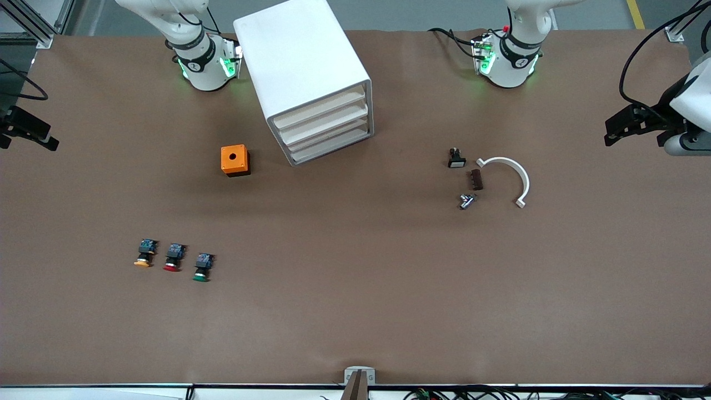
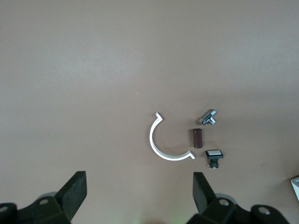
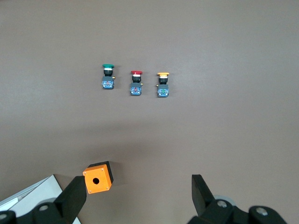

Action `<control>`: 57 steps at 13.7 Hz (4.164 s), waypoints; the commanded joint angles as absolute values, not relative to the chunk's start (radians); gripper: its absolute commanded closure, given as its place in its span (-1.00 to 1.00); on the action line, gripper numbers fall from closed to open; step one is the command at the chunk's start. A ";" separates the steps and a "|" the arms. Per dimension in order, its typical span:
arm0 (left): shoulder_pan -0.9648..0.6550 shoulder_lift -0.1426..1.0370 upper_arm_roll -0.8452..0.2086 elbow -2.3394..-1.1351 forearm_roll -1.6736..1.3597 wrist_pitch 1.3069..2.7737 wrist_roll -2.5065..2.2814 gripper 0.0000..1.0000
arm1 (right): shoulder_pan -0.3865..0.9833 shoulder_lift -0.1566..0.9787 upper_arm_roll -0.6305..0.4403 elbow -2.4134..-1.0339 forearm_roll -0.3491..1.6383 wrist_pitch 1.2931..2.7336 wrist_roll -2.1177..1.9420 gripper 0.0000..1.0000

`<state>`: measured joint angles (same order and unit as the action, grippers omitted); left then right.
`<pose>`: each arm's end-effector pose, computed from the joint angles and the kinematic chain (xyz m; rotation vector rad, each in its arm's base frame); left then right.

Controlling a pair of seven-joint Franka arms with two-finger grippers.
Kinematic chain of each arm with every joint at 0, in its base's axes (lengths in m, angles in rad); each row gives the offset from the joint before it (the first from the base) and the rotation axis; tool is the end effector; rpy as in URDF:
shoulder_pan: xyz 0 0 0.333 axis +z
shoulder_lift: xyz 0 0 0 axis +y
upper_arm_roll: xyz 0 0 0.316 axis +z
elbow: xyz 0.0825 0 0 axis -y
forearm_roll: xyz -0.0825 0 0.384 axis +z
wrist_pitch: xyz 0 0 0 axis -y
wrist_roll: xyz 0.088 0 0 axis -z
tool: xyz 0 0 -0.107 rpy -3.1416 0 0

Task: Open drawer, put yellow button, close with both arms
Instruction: 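Move the left and right grippers out from the rest pose, then reach the left gripper to the drawer while the right gripper reaches the yellow button, then pull the drawer open with the left gripper while the right gripper grasps the yellow button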

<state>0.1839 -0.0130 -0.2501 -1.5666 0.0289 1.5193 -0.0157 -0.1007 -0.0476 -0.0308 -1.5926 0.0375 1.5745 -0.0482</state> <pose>0.5443 -0.0338 0.6290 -3.1067 0.0768 0.0518 0.5360 -0.0673 0.6407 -3.1024 0.1286 -0.0510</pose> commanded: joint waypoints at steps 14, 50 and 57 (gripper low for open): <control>0.181 0.176 -0.255 -1.497 0.035 1.540 -0.075 -0.99 | -0.118 0.027 -0.026 -1.615 0.029 1.601 -0.049 -1.00; -0.466 0.755 -0.267 -1.471 -1.069 1.620 -2.474 -0.33 | -0.146 0.723 -0.026 -1.620 0.031 2.157 -0.080 0.07; -0.534 0.765 -0.267 -1.473 -1.106 1.620 -2.497 0.17 | -0.152 0.707 -0.025 -1.617 0.031 2.138 -0.089 0.92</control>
<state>-0.5006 0.7567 -0.2722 -1.4934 -1.0816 1.6264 -2.4776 -0.1435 0.7152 -0.0314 -1.6316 0.0324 2.1576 -0.0821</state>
